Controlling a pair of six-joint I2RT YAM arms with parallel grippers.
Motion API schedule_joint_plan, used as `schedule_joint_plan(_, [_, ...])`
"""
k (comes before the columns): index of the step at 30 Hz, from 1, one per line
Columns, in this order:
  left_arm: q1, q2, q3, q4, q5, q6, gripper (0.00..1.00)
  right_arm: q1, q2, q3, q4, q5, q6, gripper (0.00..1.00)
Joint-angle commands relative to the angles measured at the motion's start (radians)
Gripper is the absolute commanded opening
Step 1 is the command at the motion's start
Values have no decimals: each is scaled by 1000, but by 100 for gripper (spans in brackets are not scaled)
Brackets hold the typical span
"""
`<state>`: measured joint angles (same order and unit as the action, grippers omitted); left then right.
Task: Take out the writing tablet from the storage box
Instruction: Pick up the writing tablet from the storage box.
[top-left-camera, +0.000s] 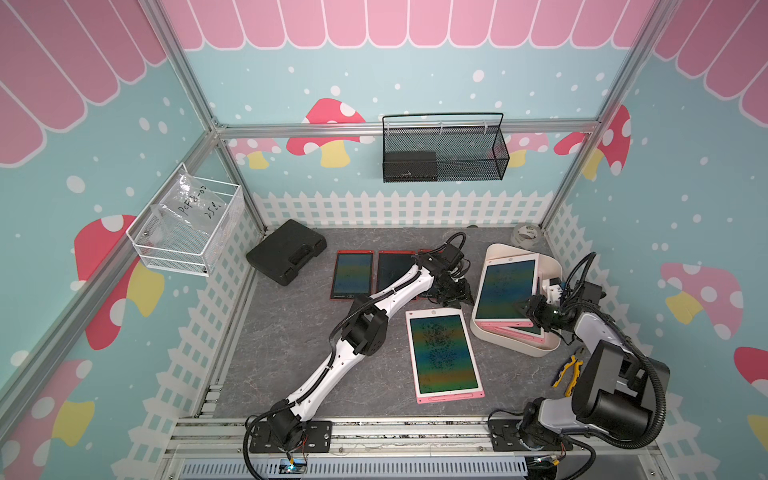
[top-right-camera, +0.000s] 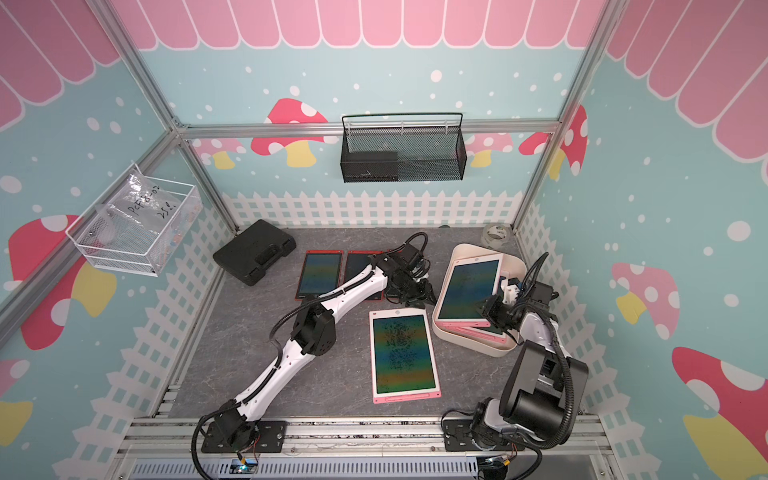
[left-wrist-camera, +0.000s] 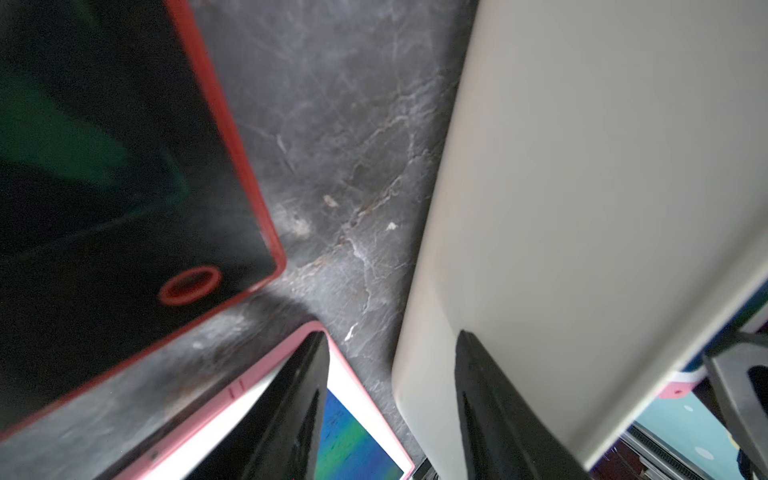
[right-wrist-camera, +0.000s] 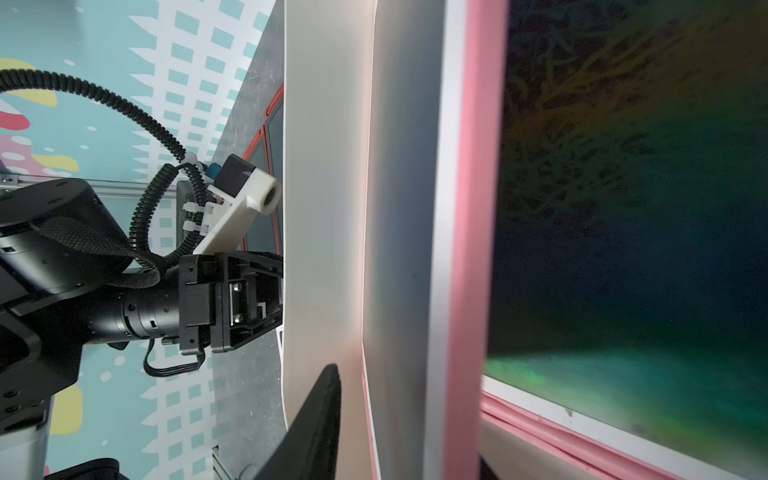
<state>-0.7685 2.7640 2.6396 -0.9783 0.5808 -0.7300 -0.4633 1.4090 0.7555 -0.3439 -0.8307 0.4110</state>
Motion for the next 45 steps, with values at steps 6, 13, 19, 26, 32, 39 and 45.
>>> schedule_joint_plan(6, [-31,17,16,51,80,-13,52,4,-8,13,-47,-34,-16,23])
schedule_joint_plan(13, [-34,19,24,122,122,-46,52,-35,9,50,-95,58,-36,9])
schedule_joint_plan(19, [-35,-2,15,131,110,-31,51,-71,29,80,-111,64,-44,4])
schedule_joint_plan(26, [15,-93,-92,115,25,-17,51,-102,14,116,-110,31,-24,1])
schedule_joint_plan(32, [69,-201,-162,113,-42,15,49,-112,-16,148,-92,-14,20,0])
schedule_joint_plan(39, [104,-281,-181,86,-81,38,49,-118,-46,176,-80,-46,53,0])
schedule_joint_plan(45, [114,-321,-179,55,-106,53,49,-120,-85,189,-69,-68,84,0])
